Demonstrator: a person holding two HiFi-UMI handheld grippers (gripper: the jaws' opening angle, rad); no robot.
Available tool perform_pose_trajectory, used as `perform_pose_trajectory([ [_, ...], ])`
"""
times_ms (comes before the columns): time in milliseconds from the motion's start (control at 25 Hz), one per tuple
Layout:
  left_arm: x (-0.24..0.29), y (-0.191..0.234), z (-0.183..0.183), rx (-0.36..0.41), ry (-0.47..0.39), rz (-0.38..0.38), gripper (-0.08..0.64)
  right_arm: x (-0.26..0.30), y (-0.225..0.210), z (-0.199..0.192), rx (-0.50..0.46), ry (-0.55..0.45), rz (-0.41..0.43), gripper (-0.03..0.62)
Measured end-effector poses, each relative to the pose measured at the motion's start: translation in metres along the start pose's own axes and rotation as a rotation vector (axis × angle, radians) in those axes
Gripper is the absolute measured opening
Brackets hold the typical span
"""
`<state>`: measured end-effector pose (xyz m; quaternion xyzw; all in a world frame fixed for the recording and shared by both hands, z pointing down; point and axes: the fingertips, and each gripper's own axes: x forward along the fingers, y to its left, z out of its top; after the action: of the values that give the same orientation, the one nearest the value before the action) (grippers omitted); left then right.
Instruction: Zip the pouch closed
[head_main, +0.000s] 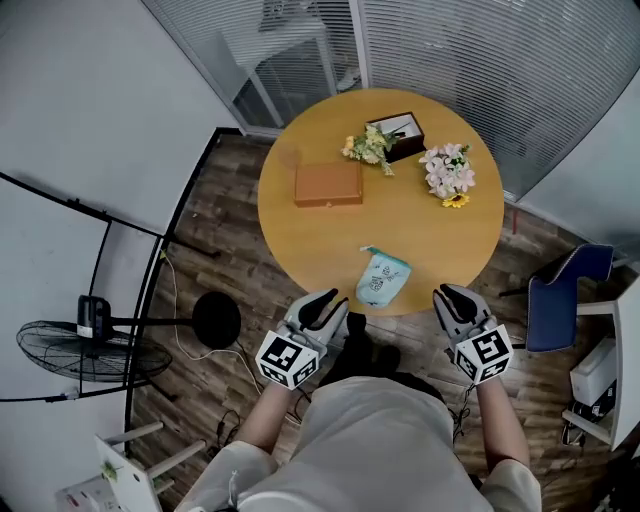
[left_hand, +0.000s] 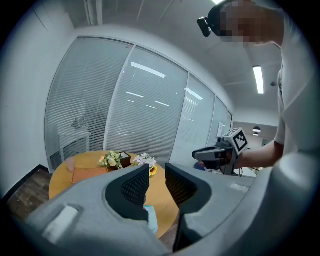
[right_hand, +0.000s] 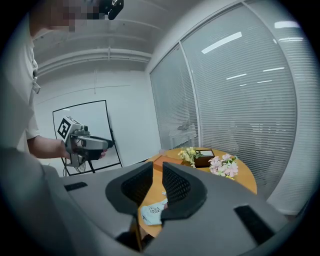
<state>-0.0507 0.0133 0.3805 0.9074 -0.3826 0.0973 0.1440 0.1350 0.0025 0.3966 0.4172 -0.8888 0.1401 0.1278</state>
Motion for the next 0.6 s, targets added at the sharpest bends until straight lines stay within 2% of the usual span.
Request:
perform_pose_trajectory([
  [320, 0.039, 0.067, -0.021, 0.034, 0.083, -0.066, 0.11, 0.061, -0.014, -0.003, -0.013, 0.078, -0.025, 0.06],
  [600, 0.072, 0.114, -0.055, 0.064, 0.163, -0.139, 0.11, 0.12, -0.026, -0.019, -0.02, 0.157, -0.05, 0.06],
])
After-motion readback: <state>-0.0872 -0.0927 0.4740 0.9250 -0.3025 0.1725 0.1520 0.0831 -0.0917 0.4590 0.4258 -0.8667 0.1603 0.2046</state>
